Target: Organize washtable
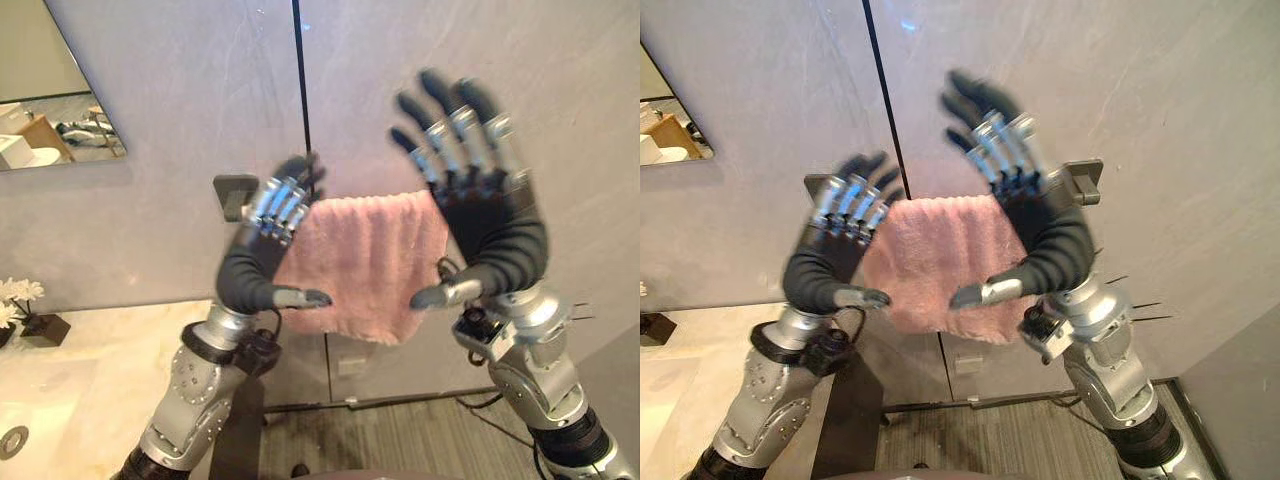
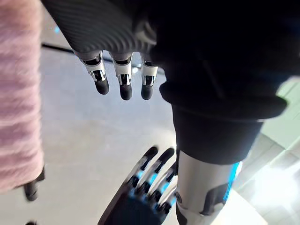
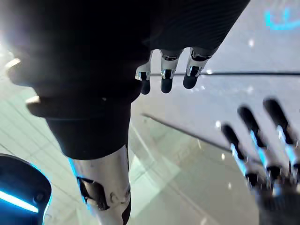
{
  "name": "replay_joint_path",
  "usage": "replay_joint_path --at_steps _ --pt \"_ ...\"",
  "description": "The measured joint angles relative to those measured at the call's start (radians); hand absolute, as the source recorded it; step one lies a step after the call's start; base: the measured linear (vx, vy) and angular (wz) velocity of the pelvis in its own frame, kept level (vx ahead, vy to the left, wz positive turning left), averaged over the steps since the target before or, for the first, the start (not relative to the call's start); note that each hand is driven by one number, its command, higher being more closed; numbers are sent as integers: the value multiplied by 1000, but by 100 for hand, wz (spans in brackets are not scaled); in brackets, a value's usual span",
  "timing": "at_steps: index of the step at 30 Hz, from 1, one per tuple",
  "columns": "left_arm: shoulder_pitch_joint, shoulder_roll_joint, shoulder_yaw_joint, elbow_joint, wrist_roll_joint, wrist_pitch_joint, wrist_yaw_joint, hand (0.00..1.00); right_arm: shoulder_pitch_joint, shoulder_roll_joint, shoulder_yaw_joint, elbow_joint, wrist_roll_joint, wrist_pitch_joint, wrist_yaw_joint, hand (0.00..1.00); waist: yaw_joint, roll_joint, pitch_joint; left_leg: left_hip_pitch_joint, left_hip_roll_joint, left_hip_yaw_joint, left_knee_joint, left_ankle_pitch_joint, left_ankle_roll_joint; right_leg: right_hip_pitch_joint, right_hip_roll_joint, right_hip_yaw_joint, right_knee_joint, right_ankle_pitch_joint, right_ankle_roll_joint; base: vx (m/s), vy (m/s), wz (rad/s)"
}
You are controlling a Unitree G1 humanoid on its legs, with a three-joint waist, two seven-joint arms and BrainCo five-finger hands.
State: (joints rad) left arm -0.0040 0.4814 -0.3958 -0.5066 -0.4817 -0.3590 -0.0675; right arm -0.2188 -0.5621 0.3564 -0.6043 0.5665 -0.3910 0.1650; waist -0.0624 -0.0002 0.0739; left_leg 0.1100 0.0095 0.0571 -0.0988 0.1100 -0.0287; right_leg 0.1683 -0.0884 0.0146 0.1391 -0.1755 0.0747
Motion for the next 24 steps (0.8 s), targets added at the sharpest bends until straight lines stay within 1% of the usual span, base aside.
replay_joint_path --at_steps 1,2,3,5,7,8,9,10,11,13,14,16,17,18,19,20,21,22,23,24 --pt "-2 23 -36 30 -11 8 -23 0 1 -48 47 7 23 12 28 0 0 0 0 0 -1 0 0 0 0 -2 0 3 1 0 0 -10 -19 -5" --pt "-3 32 -50 41 -13 11 -30 0 2 -65 65 13 26 16 38 0 -1 0 0 0 -1 1 -2 0 0 -2 0 5 1 0 0 -21 -19 -6" --pt "-7 51 -79 66 -15 24 -46 0 10 -100 99 38 41 30 62 0 -2 0 0 0 -2 2 -4 0 0 -4 0 7 3 0 0 -21 -15 -4" --pt "-17 64 -116 109 -14 39 -66 0 37 -136 138 93 54 56 83 0 0 0 0 -2 -6 3 -4 0 0 -9 1 10 7 0 0 -32 -17 -4" --pt "-17 63 -127 182 -2 62 -79 0 78 -145 141 149 58 74 99 0 1 2 2 -7 -6 6 -5 4 1 -19 1 13 16 -1 0 -35 -23 -3" --pt "-16 62 -127 217 20 73 -82 0 103 -145 152 190 45 87 97 0 1 1 2 -7 -6 6 -5 5 1 -20 1 13 17 -1 0 0 0 0" --pt "-16 60 -126 228 30 76 -82 0 114 -144 156 208 27 94 97 0 2 1 2 -7 -6 6 -5 5 1 -20 1 13 17 -1 0 0 0 0" --pt "-14 52 -126 258 61 92 -82 0 138 -133 155 244 -4 96 95 0 5 2 4 -7 -7 6 -5 6 2 -21 0 13 19 -1 0 0 0 0" --pt "-13 31 -123 303 103 106 -79 0 159 -103 153 285 -53 95 92 0 6 4 9 -8 -7 6 -5 7 2 -23 0 13 22 -1 -1 -42 -23 0" --pt "-13 -11 -114 353 147 119 -74 0 179 -50 145 337 -107 95 84 0 9 4 13 -13 -7 6 -5 9 0 -32 0 13 29 -1 -1 -55 -22 2" --pt "-13 -70 -96 404 198 130 -58 0 190 23 120 390 -190 95 65 0 9 5 24 -16 -7 3 -5 12 0 -35 0 11 33 -2 -2 -54 -18 5" --pt "-13 -114 -83 444 239 140 -48 0 191 75 105 438 -244 95 50 0 9 6 28 -21 -7 1 -5 15 1 -39 0 10 33 -2 -2 -43 -11 6" --pt "-13 -156 -64 480 300 149 -31 0 195 132 82 479 -309 94 33 0 10 6 27 -33 -7 -1 -5 18 3 -50 0 8 34 -1 -2 -36 -9 5" --pt "-13 -168 -61 488 313 152 -25 0 198 151 76 490 -328 94 28 0 10 6 28 -38 -8 -2 -5 20 5 -54 0 7 33 -1 -2 -28 -14 9" --pt "-13 -193 -60 515 358 155 -3 0 212 193 61 514 -382 91 7 0 10 4 29 -45 -3 -6 -5 20 5 -58 -2 8 32 -3 -5 -10 -10 8" --pt "-13 -201 -59 527 372 155 6 0 216 206 57 524 -396 91 4 0 12 2 30 -46 -4 -7 -5 20 5 -58 -3 9 32 -3 -5 0 -9 5" --pt "-13 -218 -54 551 407 156 20 0 223 233 47 545 -435 89 -13 0 16 -1 32 -47 -5 -7 -5 20 5 -59 -4 10 31 -3 -4 0 0 0" --pt "-11 -233 -34 572 444 156 43 0 230 260 25 570 -485 92 -38 0 17 -8 36 -47 -6 -7 -5 20 5 -59 -5 10 31 -1 -1 0 0 0" --pt "-11 -238 -18 577 459 157 52 0 233 268 11 584 -502 94 -47 0 17 -12 39 -48 -6 -8 -5 20 5 -59 -5 10 30 0 0 0 0 0" --pt "-11 -245 18 583 482 156 76 0 244 282 -27 609 -535 103 -71 0 18 -18 42 -50 -6 -9 -5 20 5 -60 -5 9 29 1 2 0 0 0"
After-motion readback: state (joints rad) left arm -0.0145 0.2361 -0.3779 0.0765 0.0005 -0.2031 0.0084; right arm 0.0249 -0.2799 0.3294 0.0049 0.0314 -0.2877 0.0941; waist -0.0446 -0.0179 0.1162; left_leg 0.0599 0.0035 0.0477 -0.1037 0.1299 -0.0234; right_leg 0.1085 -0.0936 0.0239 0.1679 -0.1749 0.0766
